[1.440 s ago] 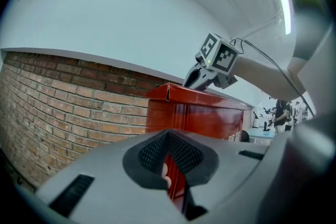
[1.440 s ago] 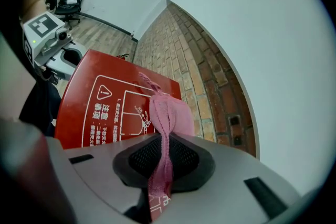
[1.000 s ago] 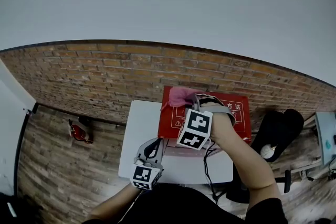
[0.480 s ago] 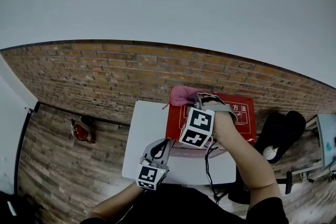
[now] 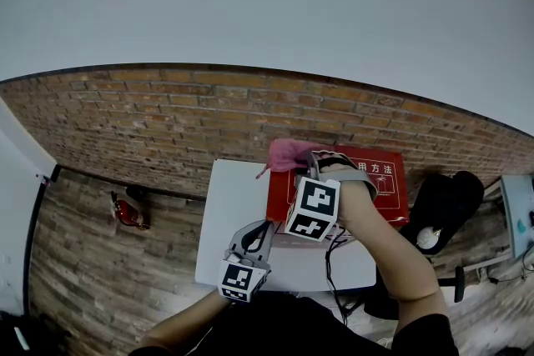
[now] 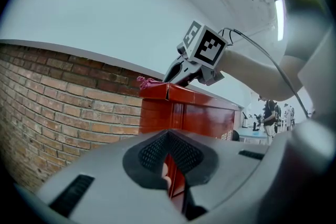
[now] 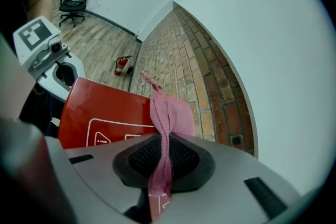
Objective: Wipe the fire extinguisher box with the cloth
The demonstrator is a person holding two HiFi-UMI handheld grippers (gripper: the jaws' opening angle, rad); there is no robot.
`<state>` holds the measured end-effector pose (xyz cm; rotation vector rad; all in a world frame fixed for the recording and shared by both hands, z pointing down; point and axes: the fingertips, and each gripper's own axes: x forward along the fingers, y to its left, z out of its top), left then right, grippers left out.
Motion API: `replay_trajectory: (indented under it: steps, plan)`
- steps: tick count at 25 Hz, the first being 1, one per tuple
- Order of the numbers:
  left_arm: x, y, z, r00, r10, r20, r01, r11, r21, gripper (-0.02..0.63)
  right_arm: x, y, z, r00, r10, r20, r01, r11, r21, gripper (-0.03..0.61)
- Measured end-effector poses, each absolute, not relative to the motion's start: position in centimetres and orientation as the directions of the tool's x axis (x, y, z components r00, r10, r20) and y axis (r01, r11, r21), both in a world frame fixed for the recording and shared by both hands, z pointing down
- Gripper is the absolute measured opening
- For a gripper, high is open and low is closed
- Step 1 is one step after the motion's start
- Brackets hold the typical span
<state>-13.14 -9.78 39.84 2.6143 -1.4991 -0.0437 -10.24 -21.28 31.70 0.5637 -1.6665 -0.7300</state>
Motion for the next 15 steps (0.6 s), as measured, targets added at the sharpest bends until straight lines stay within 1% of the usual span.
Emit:
replay_trajectory:
  steps: [15]
  plan:
    - [-13.2, -9.6, 39.9, 0.52, -0.853, 0.034, -0.848, -0.511, 0.139, 0.017, -10.3, -17.2, 32.1, -0.186, -0.716, 0.673, 0.051, 0.677, 0.734, 0.052]
